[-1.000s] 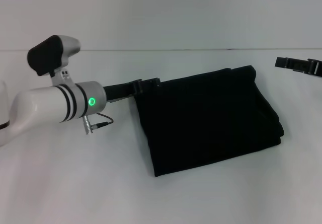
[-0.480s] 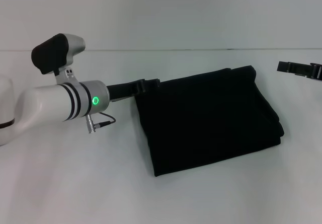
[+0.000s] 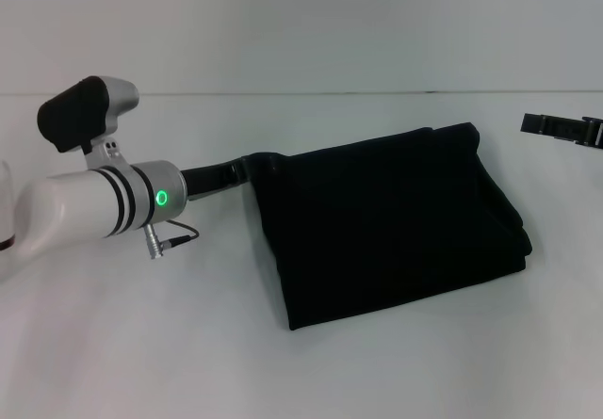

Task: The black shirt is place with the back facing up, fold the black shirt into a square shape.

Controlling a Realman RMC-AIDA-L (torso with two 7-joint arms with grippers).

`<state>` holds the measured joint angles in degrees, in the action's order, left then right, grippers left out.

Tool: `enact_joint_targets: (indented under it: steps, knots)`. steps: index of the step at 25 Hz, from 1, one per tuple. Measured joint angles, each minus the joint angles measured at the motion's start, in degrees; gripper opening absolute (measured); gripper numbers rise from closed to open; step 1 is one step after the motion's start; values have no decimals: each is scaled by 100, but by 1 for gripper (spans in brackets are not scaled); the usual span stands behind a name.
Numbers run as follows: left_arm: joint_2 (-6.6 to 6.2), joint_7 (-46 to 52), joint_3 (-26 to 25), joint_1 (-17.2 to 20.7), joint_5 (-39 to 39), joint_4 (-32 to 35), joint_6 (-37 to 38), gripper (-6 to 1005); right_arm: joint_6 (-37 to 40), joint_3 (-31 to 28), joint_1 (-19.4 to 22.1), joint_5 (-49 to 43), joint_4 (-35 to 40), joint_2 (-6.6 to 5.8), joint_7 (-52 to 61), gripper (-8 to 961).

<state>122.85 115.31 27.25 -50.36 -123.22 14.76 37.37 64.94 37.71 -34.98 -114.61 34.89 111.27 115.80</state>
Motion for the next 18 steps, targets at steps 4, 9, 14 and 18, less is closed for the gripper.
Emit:
enact_joint_targets:
  steps: [4, 9, 14, 18]
  knots:
    - [20, 1, 0, -64, 0, -69, 18, 768, 5, 0, 4, 0, 0, 0, 0, 822]
    - [24, 0, 0, -141, 0, -147, 20, 764, 30, 0, 6, 0, 0, 1, 1, 823]
    - [71, -7, -4, -135, 9, -158, 24, 760, 49, 0, 17, 0, 0, 0, 3, 824]
    - [129, -106, -53, -28, 119, -126, -33, 640, 53, 0, 18, -29, 0, 0, 6, 823]
